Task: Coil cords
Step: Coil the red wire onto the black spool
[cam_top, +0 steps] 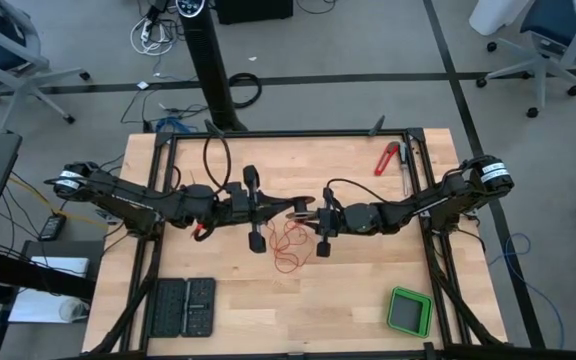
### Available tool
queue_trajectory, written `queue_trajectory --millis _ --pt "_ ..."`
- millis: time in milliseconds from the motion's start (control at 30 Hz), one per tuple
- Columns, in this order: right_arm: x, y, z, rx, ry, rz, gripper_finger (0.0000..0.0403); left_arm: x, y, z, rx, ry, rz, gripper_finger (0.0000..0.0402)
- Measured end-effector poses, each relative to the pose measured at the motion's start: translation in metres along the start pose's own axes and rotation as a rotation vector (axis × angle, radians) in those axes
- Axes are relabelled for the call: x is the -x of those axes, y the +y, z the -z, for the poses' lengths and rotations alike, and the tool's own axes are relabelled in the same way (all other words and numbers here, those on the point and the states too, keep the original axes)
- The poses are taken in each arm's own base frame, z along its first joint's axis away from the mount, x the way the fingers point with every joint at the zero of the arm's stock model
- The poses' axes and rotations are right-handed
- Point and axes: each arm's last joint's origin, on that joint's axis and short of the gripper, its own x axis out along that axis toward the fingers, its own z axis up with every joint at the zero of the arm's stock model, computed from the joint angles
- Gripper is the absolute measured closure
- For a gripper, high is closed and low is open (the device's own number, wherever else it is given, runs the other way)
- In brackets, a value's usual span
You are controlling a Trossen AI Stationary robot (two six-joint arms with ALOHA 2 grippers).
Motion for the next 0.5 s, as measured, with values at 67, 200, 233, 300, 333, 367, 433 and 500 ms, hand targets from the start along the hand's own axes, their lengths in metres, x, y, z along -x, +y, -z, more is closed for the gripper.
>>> queue_trajectory --millis 67,200,233,300,333,367,433,500 --pt "0.0 0.0 0.001 -0.003 0.009 0.006 0.04 0.0 0.0 0.0 -0.001 0.003 0.0 0.04" --pt "0.0 0.0 0.004 0.008 0.045 0.016 0.0401 0.0 0.0 0.002 -0.009 0.025 0.002 0.04" --pt "0.001 -0.001 0.006 0.016 0.064 0.034 0.0401 0.0 0.0 0.003 -0.011 0.031 0.002 0.04" --pt "0.005 -0.001 0.007 0.047 0.111 0.071 0.0401 0.0 -0.001 0.005 -0.017 0.05 0.003 0.04" --pt "0.008 -0.002 0.006 0.068 0.133 0.09 0.0401 0.0 -0.001 0.007 -0.024 0.07 -0.006 0.04" --pt "0.012 -0.003 0.005 0.084 0.152 0.109 0.0401 0.001 -0.001 0.009 -0.032 0.094 -0.015 0.04" --pt "0.022 -0.006 0.001 0.112 0.191 0.141 0.0402 0.003 0.001 0.013 -0.057 0.159 -0.05 0.04" --pt "0.032 -0.011 -0.004 0.129 0.22 0.147 0.0402 0.005 0.003 0.016 -0.077 0.205 -0.093 0.04"
